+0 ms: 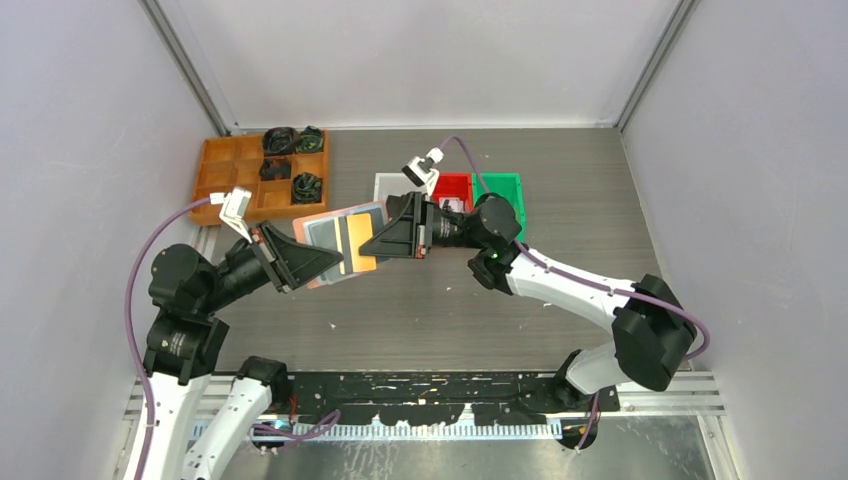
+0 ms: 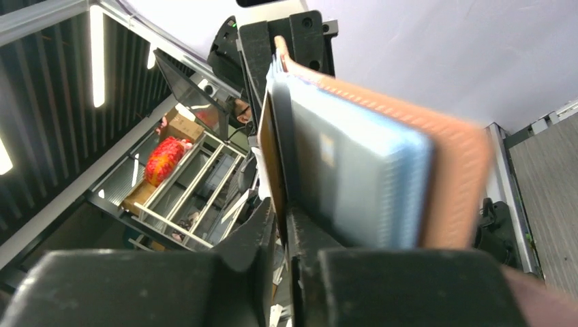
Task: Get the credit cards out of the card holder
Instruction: Remove the credit card from the card holder, then place the credit card in the storage box.
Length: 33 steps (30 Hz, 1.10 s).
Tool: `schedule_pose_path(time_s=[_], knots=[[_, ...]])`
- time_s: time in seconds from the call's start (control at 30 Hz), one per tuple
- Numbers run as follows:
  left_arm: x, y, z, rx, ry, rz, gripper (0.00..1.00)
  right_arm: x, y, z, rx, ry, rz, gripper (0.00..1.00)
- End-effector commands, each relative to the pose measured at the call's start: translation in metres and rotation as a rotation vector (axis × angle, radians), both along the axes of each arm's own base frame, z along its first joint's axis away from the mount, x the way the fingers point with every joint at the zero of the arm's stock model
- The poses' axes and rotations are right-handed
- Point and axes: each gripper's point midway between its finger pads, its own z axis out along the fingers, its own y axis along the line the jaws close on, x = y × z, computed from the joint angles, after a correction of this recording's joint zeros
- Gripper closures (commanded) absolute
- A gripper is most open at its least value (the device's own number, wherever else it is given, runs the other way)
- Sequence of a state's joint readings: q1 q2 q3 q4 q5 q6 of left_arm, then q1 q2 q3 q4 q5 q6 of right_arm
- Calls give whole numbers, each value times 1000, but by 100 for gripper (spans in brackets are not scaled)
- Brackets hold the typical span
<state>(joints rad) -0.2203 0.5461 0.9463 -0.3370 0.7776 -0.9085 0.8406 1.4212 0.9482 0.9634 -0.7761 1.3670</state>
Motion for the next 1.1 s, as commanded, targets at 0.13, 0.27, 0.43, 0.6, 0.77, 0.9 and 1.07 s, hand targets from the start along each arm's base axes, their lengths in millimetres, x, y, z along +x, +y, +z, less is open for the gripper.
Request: schedule_pose_path(time_s=[0.13,0.27,0.43,0.6,0.77,0.9,1.07], knots=[[-6,4,20,7,-113,13,100,12,-21,21,25,-45,-88,99],[-7,6,17,42,-142,27,100,37,-45,10,-83,-32,-177,99],[-1,10,1,160,-206,38,100,88,-88,-47,-468,-34,-408,99],[-2,4,-39,276,-193,-86,99,158,-166,-115,-874,100,-733,99],[-1,4,-78,458,-240,-250,92,214,-241,-175,-1145,183,-1027,99],[9,6,-107,545,-180,-339,93,243,-270,-207,-1223,268,-1088,99],[24,7,-147,642,-104,-424,96,272,-276,-243,-1304,299,-1084,99]])
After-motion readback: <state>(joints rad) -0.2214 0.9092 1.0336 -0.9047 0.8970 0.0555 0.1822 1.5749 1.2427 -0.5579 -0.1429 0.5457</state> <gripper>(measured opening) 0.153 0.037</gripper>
